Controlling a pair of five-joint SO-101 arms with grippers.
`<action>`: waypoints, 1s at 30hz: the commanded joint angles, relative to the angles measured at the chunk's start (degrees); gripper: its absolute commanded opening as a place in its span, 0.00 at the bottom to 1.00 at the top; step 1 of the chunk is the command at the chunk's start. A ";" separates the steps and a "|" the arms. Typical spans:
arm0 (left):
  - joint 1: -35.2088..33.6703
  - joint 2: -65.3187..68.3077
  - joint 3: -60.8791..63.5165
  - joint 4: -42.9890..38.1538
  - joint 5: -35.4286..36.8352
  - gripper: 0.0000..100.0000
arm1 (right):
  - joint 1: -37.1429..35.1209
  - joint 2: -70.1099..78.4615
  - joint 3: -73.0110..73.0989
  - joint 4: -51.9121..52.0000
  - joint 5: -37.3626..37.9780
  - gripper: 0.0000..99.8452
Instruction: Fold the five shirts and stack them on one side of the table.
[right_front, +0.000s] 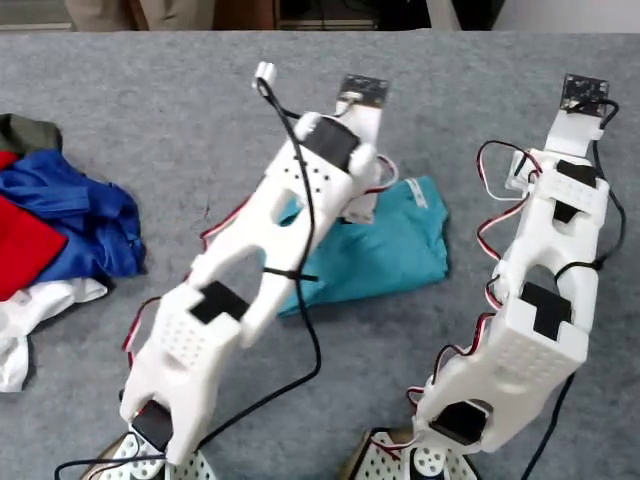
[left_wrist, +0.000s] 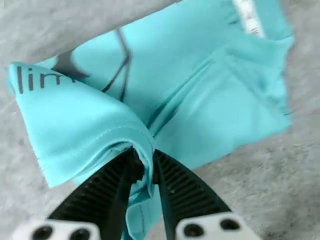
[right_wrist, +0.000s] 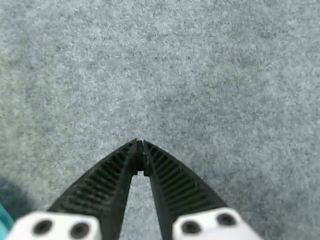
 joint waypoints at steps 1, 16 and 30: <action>2.02 2.59 -9.58 -0.62 0.44 0.02 | 1.54 -0.22 -1.54 -1.32 -0.35 0.00; 7.91 18.51 -29.80 -2.55 0.53 0.02 | 5.41 -0.40 -2.15 -1.49 -5.63 0.00; 11.16 23.69 -33.05 -11.87 0.53 0.02 | 7.08 -0.13 -2.77 -1.49 -8.70 0.00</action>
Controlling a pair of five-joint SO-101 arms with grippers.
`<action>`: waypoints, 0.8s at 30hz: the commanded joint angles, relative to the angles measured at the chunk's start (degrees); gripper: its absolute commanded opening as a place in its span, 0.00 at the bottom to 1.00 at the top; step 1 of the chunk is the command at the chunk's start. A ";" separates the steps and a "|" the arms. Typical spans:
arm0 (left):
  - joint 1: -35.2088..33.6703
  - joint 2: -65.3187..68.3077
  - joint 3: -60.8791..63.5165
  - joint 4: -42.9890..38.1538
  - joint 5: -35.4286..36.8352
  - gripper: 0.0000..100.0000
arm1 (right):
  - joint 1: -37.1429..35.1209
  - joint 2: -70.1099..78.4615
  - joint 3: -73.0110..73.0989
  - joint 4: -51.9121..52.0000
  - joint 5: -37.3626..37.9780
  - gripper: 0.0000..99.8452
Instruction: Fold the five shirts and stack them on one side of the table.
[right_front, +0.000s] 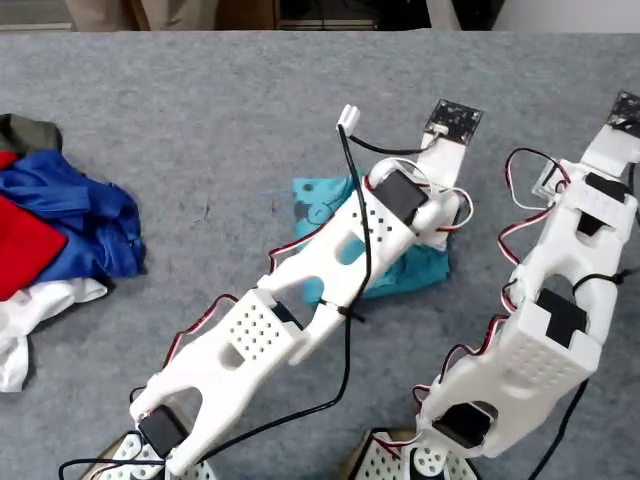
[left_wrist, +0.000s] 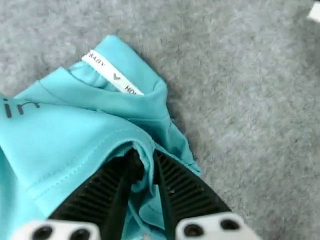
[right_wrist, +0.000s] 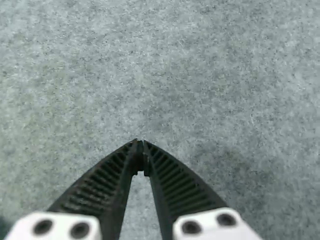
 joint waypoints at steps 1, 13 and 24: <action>0.53 -1.01 -3.16 -1.58 0.35 0.02 | 1.27 -0.13 -2.77 -1.49 -0.35 0.00; -3.25 -1.54 -5.01 1.85 6.95 0.20 | 0.48 0.22 -2.33 -3.43 -0.18 0.00; -18.64 -12.44 -15.30 14.86 8.79 0.09 | -1.98 2.86 -5.14 -0.88 -0.18 0.00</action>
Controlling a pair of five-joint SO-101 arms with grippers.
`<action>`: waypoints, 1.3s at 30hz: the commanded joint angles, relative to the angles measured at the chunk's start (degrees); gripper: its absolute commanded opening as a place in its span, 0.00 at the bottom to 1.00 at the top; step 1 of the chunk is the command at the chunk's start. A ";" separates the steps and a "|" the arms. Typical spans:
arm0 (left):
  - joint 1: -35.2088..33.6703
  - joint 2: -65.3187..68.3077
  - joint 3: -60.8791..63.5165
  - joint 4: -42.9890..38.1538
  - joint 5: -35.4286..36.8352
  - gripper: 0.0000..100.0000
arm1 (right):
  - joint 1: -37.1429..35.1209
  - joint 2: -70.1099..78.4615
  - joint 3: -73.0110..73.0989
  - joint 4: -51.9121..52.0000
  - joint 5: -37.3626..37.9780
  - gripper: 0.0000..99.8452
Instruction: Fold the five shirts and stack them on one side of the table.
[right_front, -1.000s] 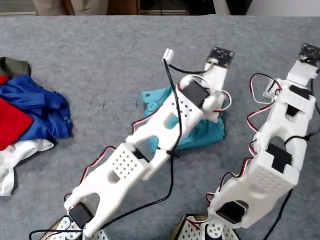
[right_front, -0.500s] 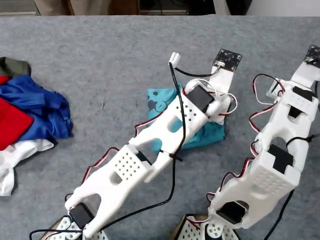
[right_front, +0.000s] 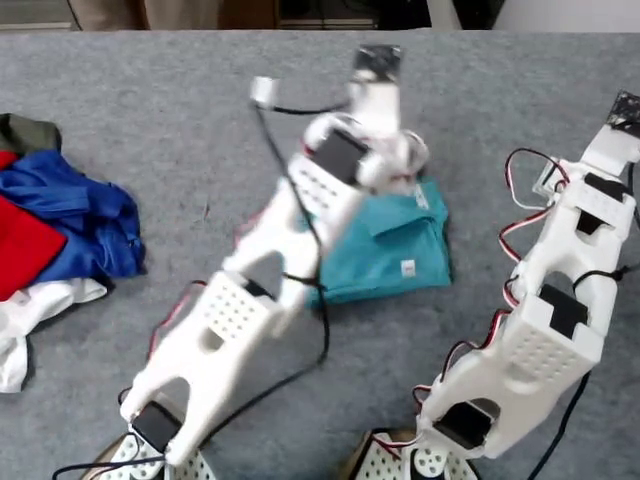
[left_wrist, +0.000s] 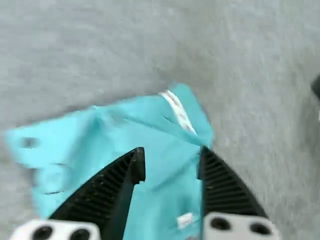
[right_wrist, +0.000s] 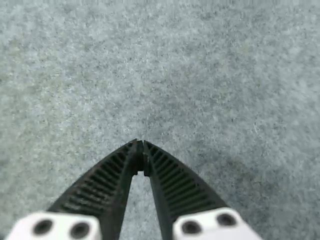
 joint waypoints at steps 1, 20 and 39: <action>-8.70 -8.40 -2.64 3.16 0.35 0.05 | -2.15 -0.40 -3.47 2.90 -0.09 0.00; -32.53 -49.63 81.49 -11.16 -9.49 0.02 | -24.48 -9.63 -16.31 43.69 29.71 0.00; -34.37 -52.97 122.73 -61.71 -6.68 0.02 | -44.70 -13.41 -10.77 54.07 28.66 0.00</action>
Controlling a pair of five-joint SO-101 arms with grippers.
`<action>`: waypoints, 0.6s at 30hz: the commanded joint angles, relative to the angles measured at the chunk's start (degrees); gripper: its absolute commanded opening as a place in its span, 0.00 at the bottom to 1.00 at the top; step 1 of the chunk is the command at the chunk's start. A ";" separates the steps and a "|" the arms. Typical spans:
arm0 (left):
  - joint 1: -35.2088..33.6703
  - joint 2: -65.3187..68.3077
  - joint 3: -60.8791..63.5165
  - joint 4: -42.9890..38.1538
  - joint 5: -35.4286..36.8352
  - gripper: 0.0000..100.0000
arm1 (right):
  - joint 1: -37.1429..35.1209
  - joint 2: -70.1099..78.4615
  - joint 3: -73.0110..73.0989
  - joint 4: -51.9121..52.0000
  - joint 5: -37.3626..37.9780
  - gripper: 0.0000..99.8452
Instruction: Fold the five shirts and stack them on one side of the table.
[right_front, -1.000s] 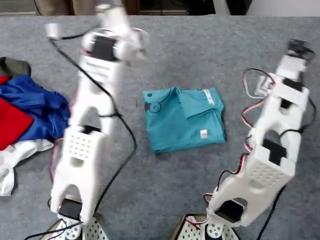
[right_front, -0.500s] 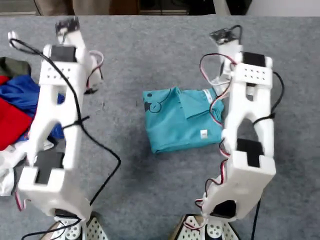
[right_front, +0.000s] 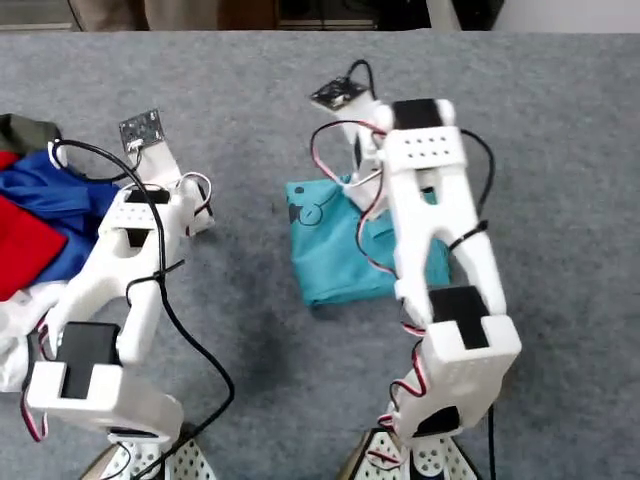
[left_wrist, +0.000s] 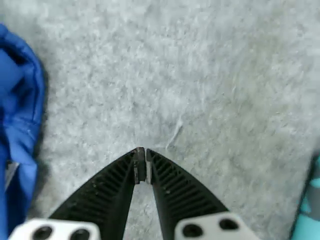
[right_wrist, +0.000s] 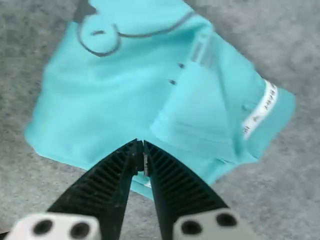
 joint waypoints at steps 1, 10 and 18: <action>-0.53 0.13 -3.16 0.88 0.35 0.02 | -1.45 -3.56 3.82 -3.16 -0.79 0.00; -0.44 0.48 -3.25 0.44 0.09 0.02 | 1.98 -3.56 15.78 -15.38 -0.88 0.00; -0.44 0.57 -3.25 0.44 0.09 0.02 | 9.89 -0.40 11.56 -24.44 1.85 0.00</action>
